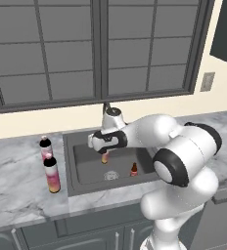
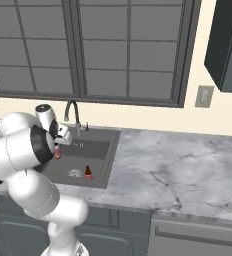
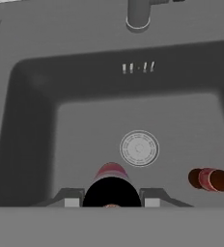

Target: Place the large bottle from the dining counter next to the other large bottle outside the sink, and place the small bottle from the dining counter next to the other small bottle inside the sink.

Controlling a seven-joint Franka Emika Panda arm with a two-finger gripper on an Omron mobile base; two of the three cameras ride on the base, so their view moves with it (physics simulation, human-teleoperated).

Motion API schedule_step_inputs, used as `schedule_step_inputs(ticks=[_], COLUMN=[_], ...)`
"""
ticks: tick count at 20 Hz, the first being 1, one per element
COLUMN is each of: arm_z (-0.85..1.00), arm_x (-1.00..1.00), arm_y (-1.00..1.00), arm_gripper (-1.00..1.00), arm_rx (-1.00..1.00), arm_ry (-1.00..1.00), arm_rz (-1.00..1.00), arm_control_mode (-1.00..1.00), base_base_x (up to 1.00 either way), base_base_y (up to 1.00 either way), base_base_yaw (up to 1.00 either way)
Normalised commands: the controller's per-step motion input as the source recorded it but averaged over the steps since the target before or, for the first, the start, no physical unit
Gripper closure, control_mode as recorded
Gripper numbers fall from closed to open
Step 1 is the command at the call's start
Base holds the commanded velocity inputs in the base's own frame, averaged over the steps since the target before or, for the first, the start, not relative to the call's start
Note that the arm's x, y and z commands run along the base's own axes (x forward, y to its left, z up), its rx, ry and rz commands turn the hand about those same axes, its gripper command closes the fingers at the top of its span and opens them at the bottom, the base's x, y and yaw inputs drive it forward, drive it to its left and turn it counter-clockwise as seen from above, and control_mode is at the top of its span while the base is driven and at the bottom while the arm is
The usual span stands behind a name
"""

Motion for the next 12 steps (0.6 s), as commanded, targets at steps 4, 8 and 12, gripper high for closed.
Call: schedule_step_inputs(ticks=[4,8,12], arm_z=[-0.16,-0.25,-0.26], arm_x=[0.00,0.07,0.22], arm_y=[0.16,0.04,0.07], arm_gripper=[1.00,1.00,1.00], arm_rx=[0.00,0.00,0.00], arm_ry=[0.00,0.00,-0.01], arm_rz=[0.00,0.00,0.00], arm_control_mode=[-1.00,-1.00,-1.00], base_base_x=[0.00,0.00,0.00], base_base_y=[0.00,0.00,0.00], base_base_yaw=[0.00,0.00,0.00])
